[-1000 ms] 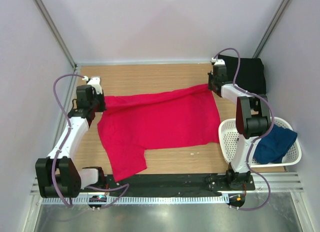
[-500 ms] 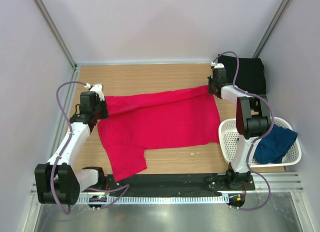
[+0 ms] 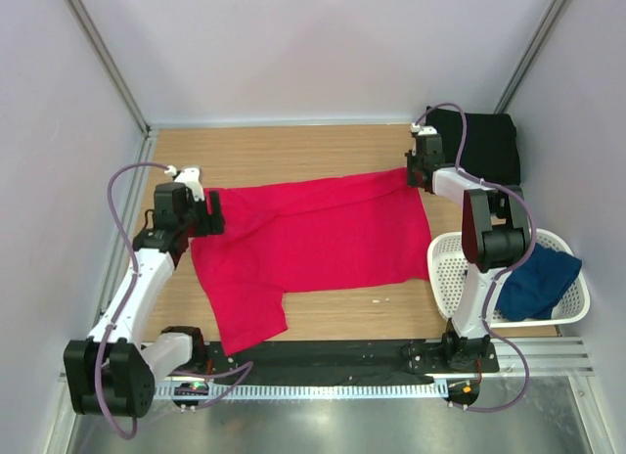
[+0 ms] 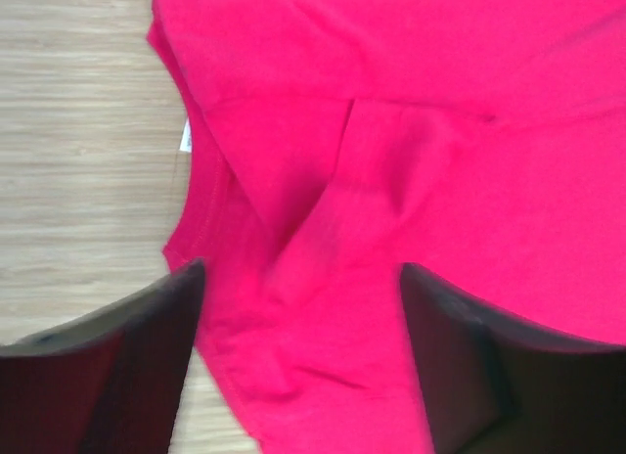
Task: Fold and stack the t-shirts
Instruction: Fold the tshirt
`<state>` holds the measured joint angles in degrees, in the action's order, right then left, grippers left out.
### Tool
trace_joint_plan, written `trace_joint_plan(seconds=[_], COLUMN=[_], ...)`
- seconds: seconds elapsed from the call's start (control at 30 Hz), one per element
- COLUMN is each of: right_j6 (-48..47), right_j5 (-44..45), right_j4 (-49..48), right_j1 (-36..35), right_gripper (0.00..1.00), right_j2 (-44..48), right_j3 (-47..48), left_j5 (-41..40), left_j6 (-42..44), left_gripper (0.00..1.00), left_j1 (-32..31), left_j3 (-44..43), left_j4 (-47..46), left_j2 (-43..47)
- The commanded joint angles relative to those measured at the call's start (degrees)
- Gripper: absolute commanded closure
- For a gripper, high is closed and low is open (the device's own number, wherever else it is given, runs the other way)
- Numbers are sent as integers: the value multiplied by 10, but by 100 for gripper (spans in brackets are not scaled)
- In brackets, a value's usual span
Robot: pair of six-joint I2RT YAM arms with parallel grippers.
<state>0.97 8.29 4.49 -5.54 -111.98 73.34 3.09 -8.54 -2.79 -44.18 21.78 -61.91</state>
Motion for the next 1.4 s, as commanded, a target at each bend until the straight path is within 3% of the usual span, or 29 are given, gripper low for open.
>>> trace_joint_plan(seconds=[0.0, 0.07, 0.13, 0.3, 0.4, 0.47, 0.57, 0.67, 0.7, 0.8, 1.2, 1.37], right_j6=[-8, -20, -18, 10, 49, 76, 109, 111, 112, 118, 148, 168], right_j5=[-22, -28, -37, -52, -72, -85, -115, -109, -102, -59, 29, 53], right_j4=[-8, -2, 10, 50, 82, 86, 69, 66, 66, 75, 130, 150], right_j1=[2, 3, 3, 3, 1, 1, -1, -8, -8, -10, -10, -10], right_gripper=[78, 49, 24, 12, 11, 11, 11, 16, 24, 35, 39, 47], right_j2=[38, 45, 48, 69, 72, 76, 78, 60, 52, 17, -27, -33], right_j3=[5, 8, 23, 65, 95, 100, 96, 101, 107, 118, 105, 109], left_j5=[-4, -18, -67, -83, -50, 12, 34, 36, 36, 24, -96, -100], left_j6=[6, 1, -9, -93, -163, -184, -209, -203, -199, -192, -239, -244], left_gripper=[13, 3, 0, 0, 1, 6, 10, 15, 16, 18, 17, 18], left_j1=[-1, 0, -1, 0, -1, -1, -9, -24, -28, -48, -56, -57], left_j3=[-13, -24, -41, -104, -143, -144, -148, -161, -167, -172, -158, -146], left_j4=[-10, -10, -18, 1, 5, -32, -69, -81, -81, -82, -41, -31], left_j2=[46, 57, 62, -24, -92, -117, -163, -207, -216, -247, -298, -301])
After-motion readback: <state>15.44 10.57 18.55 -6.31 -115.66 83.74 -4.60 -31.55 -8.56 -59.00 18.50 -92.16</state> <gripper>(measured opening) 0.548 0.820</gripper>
